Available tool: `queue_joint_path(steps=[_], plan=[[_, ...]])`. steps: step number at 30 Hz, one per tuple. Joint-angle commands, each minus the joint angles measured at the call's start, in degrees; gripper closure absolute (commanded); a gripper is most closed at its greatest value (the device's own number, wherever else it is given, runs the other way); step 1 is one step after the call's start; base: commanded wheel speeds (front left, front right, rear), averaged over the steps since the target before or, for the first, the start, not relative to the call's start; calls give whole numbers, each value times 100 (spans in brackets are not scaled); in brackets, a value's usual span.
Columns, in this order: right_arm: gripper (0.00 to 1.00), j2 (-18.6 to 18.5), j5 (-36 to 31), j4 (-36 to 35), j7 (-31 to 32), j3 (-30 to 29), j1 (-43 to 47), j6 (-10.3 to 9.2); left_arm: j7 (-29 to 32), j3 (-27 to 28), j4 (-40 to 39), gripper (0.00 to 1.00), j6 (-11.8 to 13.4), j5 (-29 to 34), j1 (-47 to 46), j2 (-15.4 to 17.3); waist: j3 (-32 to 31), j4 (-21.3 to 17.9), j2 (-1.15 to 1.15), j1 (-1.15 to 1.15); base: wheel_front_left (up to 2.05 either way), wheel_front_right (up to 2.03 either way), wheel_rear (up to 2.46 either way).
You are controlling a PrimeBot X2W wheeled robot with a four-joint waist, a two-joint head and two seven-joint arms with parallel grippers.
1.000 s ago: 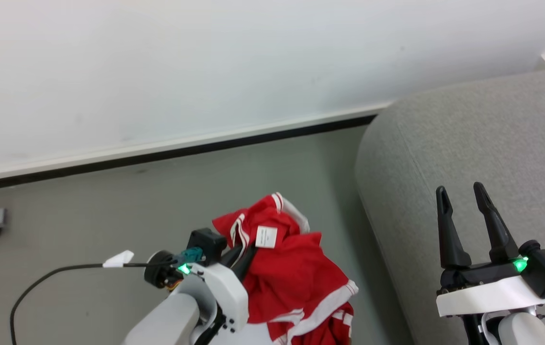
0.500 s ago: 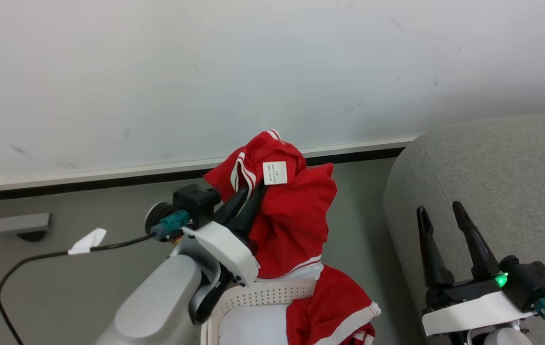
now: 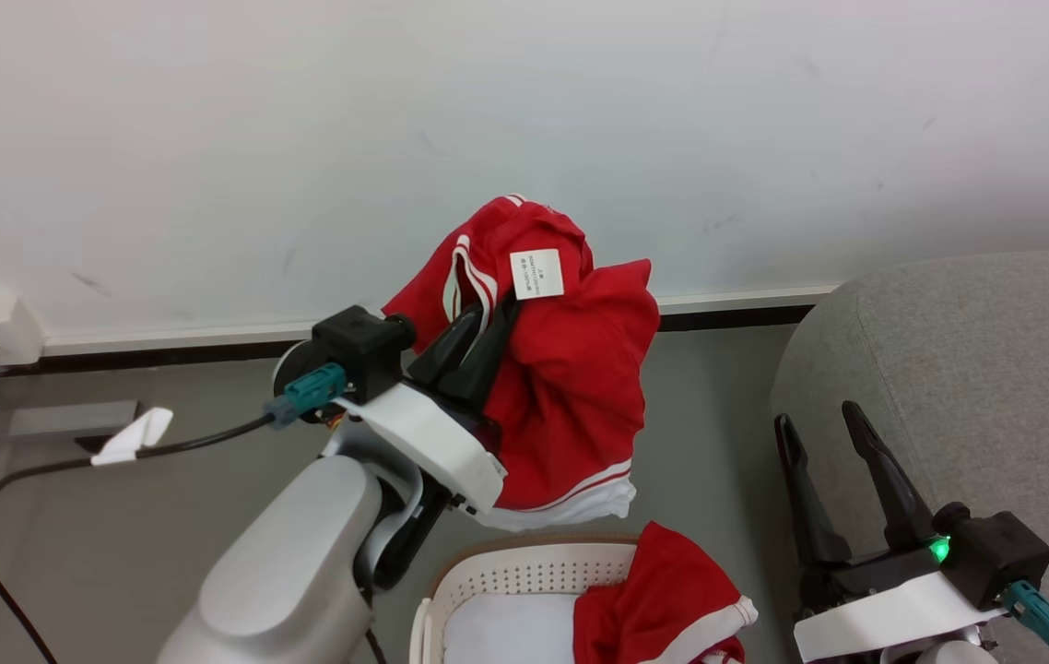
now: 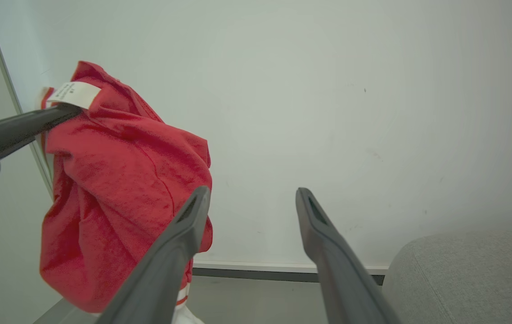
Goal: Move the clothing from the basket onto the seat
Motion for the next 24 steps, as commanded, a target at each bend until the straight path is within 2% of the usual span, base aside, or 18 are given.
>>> queue_joint_path(steps=[1,12,24], plan=[[0,-29,-13,13,1,13,28,-12,22,15,-37,100,11,-78,45,38,6,4,0,0,0,0,0],[0,-147,-11,131,1,491,-133,-12,77,-22,-224,100,86,-107,128,113,43,5,0,0,0,0,0],[0,-443,66,874,2,1663,-679,-12,136,-536,-322,100,-13,7,325,-190,5,335,0,0,0,0,0]])
